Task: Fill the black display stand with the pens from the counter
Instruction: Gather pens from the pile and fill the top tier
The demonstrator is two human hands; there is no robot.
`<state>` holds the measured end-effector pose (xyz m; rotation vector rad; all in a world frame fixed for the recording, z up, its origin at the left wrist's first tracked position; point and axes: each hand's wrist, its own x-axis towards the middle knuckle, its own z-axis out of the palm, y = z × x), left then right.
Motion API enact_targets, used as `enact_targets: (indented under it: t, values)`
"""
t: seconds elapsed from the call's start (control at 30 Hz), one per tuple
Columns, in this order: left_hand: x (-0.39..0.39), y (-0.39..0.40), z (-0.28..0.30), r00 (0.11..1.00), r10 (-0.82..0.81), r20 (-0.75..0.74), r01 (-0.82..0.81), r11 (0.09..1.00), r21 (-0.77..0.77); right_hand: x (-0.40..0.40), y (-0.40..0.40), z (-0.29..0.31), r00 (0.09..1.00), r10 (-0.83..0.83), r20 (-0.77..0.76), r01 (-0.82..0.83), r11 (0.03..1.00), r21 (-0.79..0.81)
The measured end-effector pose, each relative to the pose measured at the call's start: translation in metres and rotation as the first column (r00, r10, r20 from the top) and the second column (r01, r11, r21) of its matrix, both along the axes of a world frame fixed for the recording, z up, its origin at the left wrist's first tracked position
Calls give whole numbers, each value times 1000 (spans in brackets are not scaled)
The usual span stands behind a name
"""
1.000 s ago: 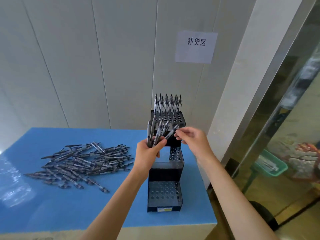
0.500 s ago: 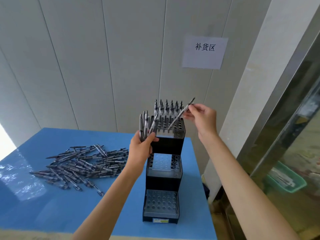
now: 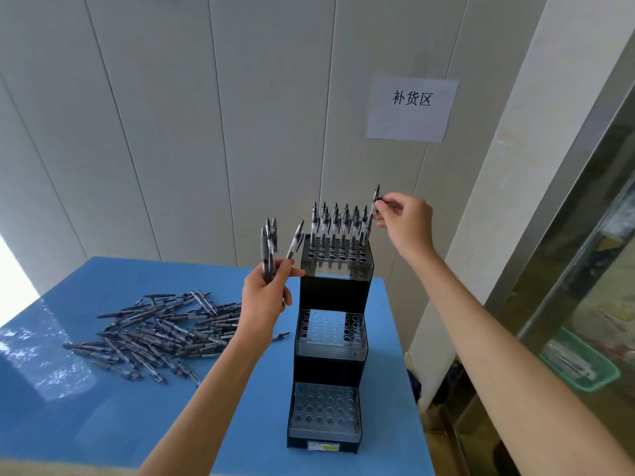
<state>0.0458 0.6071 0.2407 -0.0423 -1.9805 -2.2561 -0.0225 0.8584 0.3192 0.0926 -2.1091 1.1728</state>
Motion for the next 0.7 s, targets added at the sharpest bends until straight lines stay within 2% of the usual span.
enact_targets:
  t: [0.27, 0.53, 0.63, 0.7]
  values:
    - [-6, 0, 4, 999, -30, 35, 28, 998, 57, 1, -6, -23, 994, -23, 111, 10, 994, 111]
    - [-9, 0, -1, 996, -50, 74, 42, 992, 116, 1, 1, -40, 984, -109, 142, 86, 984, 158]
    - [-9, -1, -1, 995, -69, 69, 61, 991, 121, 8, -1, -40, 977, -159, 139, 149, 985, 84]
    - [-11, -2, -2, 995, -76, 61, 68, 991, 114, 18, -12, -34, 987, -91, 132, 93, 996, -8]
